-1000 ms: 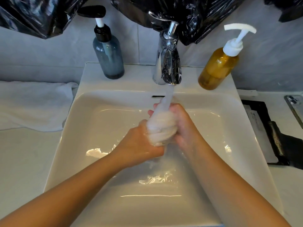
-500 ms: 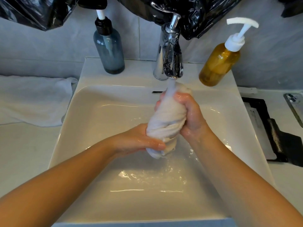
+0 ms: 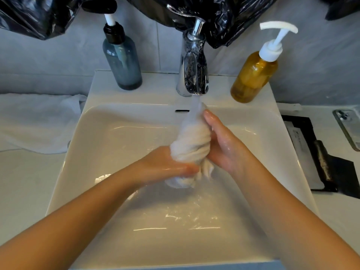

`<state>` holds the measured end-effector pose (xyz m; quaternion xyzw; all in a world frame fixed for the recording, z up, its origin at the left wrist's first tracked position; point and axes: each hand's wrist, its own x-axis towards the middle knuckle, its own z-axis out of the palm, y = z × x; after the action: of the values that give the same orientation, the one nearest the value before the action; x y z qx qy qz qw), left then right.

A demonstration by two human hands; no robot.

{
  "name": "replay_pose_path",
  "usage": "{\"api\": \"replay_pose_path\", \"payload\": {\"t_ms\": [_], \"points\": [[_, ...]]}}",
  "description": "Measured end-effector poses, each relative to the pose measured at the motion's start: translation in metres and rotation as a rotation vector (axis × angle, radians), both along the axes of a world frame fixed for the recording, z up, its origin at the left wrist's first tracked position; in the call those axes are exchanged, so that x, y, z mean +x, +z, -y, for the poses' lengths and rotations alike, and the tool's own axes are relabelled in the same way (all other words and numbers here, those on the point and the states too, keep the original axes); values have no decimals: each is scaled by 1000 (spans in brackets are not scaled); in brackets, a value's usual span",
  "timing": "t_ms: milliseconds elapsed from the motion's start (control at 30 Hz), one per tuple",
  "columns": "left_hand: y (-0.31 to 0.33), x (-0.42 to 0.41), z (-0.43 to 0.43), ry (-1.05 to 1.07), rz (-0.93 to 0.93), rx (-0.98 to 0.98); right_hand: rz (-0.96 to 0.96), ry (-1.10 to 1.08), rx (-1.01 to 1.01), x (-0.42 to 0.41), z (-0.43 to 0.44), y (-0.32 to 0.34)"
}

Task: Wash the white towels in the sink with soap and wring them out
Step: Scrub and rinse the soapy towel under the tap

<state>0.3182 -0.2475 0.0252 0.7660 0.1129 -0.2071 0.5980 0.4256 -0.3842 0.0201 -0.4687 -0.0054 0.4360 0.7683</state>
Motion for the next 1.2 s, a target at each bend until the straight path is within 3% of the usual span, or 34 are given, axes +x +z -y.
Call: {"api": "replay_pose_path", "payload": {"t_ms": [100, 167, 333, 533, 767, 933, 1067, 1133, 1200], "points": [[9, -2, 9, 25, -22, 480, -11, -30, -103, -12, -7, 0], [10, -6, 9, 44, 10, 532, -27, -129, -183, -14, -13, 2], [3, -8, -17, 91, 62, 116, -76, -144, -135, -9, -13, 0], [-8, -8, -17, -1, 17, -299, 127, -4, -113, -2, -18, -1], [-13, -4, -8, -107, -68, -565, 15, 292, 275, 3, -23, -8], [-12, 3, -6, -136, -49, -569, 30, 251, 328, 8, -16, -8], [-16, 0, -8, -125, -65, -731, 58, 223, 285, 11, -12, -8], [-8, -1, -9, -62, -84, -640, 36, 163, 143, 11, -9, -4], [2, 4, -8, 9, -46, -306, -12, 32, 21, 11, -5, 1]]}}
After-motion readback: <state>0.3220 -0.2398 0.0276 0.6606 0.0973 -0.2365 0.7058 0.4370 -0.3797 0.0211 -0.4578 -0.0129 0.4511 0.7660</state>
